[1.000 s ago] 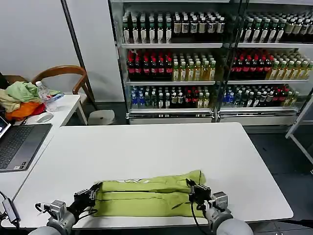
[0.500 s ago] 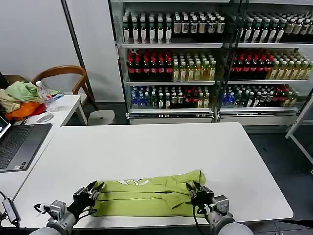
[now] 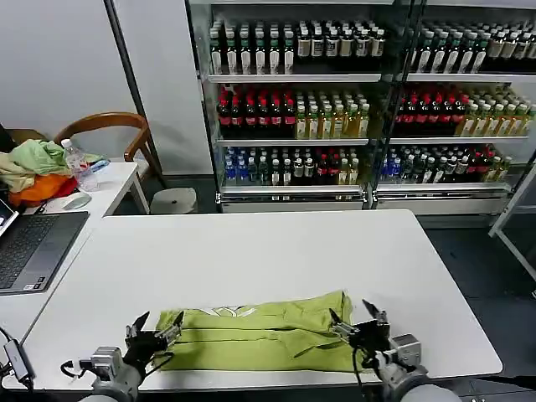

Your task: Fold and organize the clothes.

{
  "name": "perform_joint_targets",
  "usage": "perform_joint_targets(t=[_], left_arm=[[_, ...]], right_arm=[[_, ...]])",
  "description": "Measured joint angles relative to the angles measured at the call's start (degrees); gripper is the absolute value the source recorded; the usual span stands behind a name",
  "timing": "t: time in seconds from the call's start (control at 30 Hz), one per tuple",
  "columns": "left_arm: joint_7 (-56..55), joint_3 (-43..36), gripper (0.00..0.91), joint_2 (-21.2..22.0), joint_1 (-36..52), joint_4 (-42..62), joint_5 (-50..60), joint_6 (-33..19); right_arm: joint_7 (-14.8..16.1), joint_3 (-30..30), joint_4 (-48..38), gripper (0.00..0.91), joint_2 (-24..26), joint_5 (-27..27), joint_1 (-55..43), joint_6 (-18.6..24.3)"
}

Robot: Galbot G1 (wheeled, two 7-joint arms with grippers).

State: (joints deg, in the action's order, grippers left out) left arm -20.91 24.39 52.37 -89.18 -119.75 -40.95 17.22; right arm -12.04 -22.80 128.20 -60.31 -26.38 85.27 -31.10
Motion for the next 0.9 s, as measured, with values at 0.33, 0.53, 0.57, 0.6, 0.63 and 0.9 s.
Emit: perform_joint_targets(t=[0.33,0.53,0.57,0.6,0.63,0.9], left_arm=[[-6.97,-2.11,0.050,3.54,0.62,0.33,-2.11,1.04],[-8.10,-3.21,0.050,4.95,1.06,1.19,-2.95,0.83],[-8.26,-3.34,0.050,5.17,1.05,1.25,-3.01,0.75],[-8.35,-3.46,0.050,5.31,1.02,1.26,-3.04,0.67],[-8.42,-3.58,0.050,5.48,1.00,1.26,-3.06,0.61],[-8.62,-4.67,0.050,6.45,0.89,1.25,-2.70,0.03]], right_arm=[[0.09,-4.58,1.80,0.907,0.11,-0.14,1.89,0.01],[0.03,-5.50,1.94,0.907,0.33,-0.15,2.69,0.02],[0.01,-5.67,1.94,0.907,0.32,-0.16,2.72,0.03],[-0.01,-5.83,1.94,0.907,0.29,-0.15,2.74,0.05],[-0.01,-5.97,1.94,0.907,0.24,-0.15,2.78,0.09],[-0.02,-6.76,1.78,0.907,0.03,-0.15,3.03,0.30]])
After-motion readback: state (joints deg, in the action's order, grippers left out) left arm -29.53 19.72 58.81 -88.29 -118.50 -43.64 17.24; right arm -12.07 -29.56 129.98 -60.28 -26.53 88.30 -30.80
